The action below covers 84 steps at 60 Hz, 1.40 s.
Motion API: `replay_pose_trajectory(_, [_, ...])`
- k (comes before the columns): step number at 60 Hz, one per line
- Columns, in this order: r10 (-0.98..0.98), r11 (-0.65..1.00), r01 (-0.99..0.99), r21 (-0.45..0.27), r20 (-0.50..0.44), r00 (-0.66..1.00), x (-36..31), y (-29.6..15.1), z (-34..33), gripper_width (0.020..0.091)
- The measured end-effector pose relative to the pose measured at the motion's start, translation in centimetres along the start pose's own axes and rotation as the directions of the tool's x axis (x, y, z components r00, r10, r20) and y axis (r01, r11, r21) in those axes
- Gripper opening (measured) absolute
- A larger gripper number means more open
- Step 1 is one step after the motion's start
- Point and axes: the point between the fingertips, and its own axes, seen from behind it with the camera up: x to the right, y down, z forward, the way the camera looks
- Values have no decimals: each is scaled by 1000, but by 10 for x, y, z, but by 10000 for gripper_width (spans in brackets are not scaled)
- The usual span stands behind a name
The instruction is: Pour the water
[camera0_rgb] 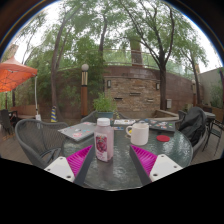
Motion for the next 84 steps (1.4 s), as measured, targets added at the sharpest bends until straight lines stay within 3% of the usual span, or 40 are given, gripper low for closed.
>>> replay_pose_trajectory(11, [-36, 999, 34, -23, -78, 996, -21, 12, 80, 791])
replay_pose_trajectory(23, [20, 1000, -20, 2, -162, 987, -14, 5, 132, 782])
replay_pose_trajectory(25, [28, 1000, -27, 10, -156, 987, -16, 4, 139, 701])
replay_pose_trajectory(27, [24, 1000, -24, 3, -140, 990, -21, 6, 143, 551])
replay_pose_trajectory(32, [4, 1000, -4, 0, -127, 992, -24, 5, 144, 511])
replay_pose_trajectory(33, [-2, 1000, 3, 4, -124, 992, -24, 4, 144, 474])
replay_pose_trajectory(36, [4, 1000, -4, 2, -119, 993, -23, 6, 144, 471])
replay_pose_trajectory(38, [-7, 1000, 7, 1, -109, 994, -27, 5, 145, 424])
replay_pose_trajectory(47, [-18, 1000, 17, -24, -30, 999, -35, 4, 155, 424])
replay_pose_trajectory(56, [276, 961, -274, -36, 133, 952, -57, -32, 179, 424])
replay_pose_trajectory(66, [764, 609, -792, -54, 308, 567, -19, -117, 202, 424])
replay_pose_trajectory(70, [907, 334, -931, -148, 318, 275, 2, -126, 213, 424])
replay_pose_trajectory(73, [951, 90, -971, -223, 307, 18, 23, -128, 222, 422])
replay_pose_trajectory(76, [946, -102, -962, -254, 274, -173, 35, -125, 230, 421])
replay_pose_trajectory(84, [860, -401, -864, -305, 199, -470, 58, -113, 236, 422])
